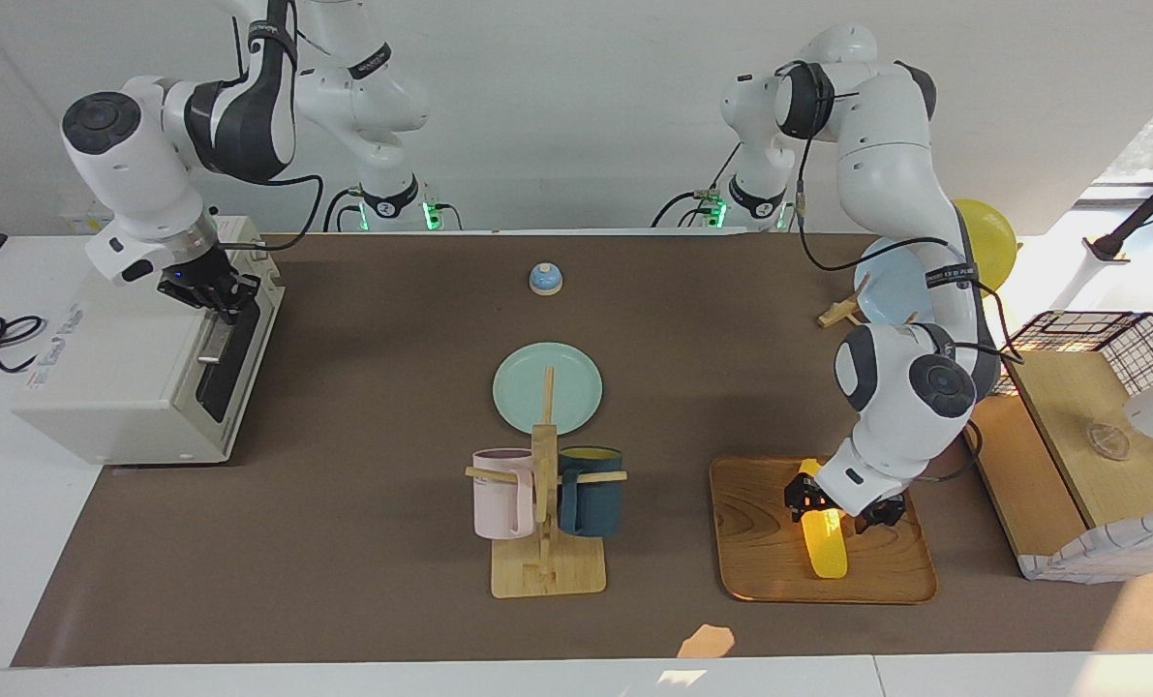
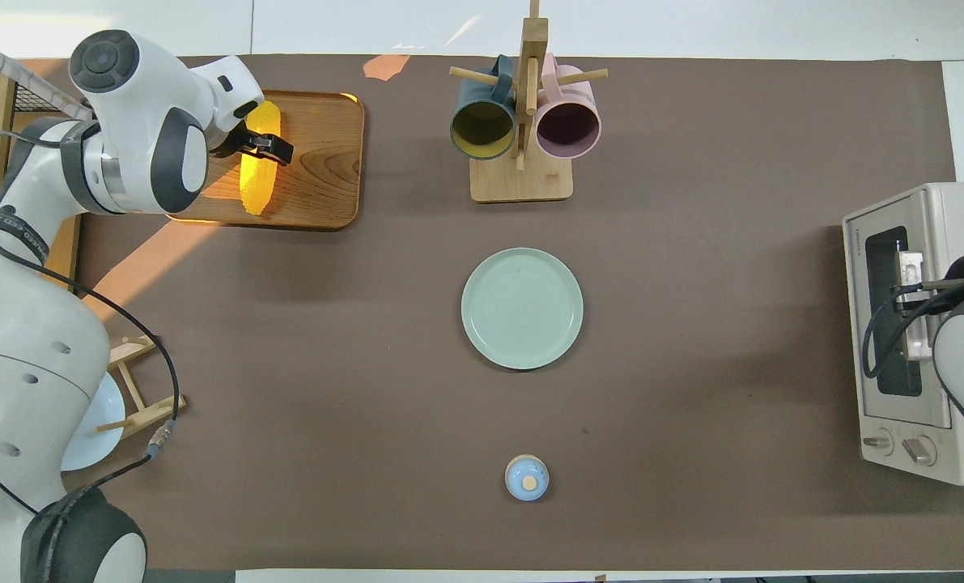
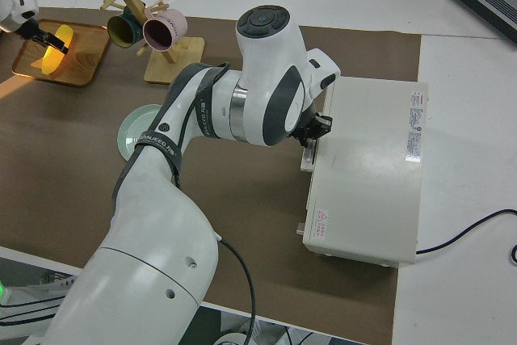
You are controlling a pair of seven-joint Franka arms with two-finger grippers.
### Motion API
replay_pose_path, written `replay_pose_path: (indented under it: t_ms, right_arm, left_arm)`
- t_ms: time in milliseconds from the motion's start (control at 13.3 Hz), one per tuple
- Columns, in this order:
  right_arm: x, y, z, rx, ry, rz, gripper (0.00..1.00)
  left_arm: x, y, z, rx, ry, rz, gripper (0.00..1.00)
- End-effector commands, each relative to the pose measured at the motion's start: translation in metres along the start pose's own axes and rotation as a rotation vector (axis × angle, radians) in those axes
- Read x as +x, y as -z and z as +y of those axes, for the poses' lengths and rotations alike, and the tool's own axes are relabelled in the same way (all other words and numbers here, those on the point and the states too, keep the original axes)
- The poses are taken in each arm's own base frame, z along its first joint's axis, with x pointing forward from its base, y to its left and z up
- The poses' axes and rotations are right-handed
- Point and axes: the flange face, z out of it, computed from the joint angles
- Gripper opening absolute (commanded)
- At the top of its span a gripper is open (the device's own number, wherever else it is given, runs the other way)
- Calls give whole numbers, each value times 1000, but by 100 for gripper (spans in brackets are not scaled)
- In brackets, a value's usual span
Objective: Put corn in oven
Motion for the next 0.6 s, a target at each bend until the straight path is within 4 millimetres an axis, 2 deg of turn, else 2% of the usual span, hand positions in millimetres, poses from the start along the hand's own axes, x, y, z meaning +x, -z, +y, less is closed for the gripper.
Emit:
replay_pose_path:
  t_ms: [0, 75, 150, 300, 375, 526]
  right_arm:
    - [-5, -4, -4, -36, 24, -7, 0]
    - [-5, -4, -5, -39, 27, -7, 0]
    - [-5, -4, -5, -45, 31, -7, 0]
    - [-6, -8, -4, -50, 33, -16, 0]
    - [-7, -11, -5, -49, 34, -23, 0]
    - [-10, -18, -5, -44, 34, -32, 0]
  left_arm:
    - [6, 3, 0, 13, -16, 21, 100]
    - [6, 3, 1, 13, -18, 21, 82]
    - [6, 3, 1, 14, -18, 19, 53]
    - [5, 2, 0, 17, -18, 14, 10]
    - [5, 4, 3, 12, -18, 13, 0]
    - [6, 16, 4, 1, -12, 14, 0]
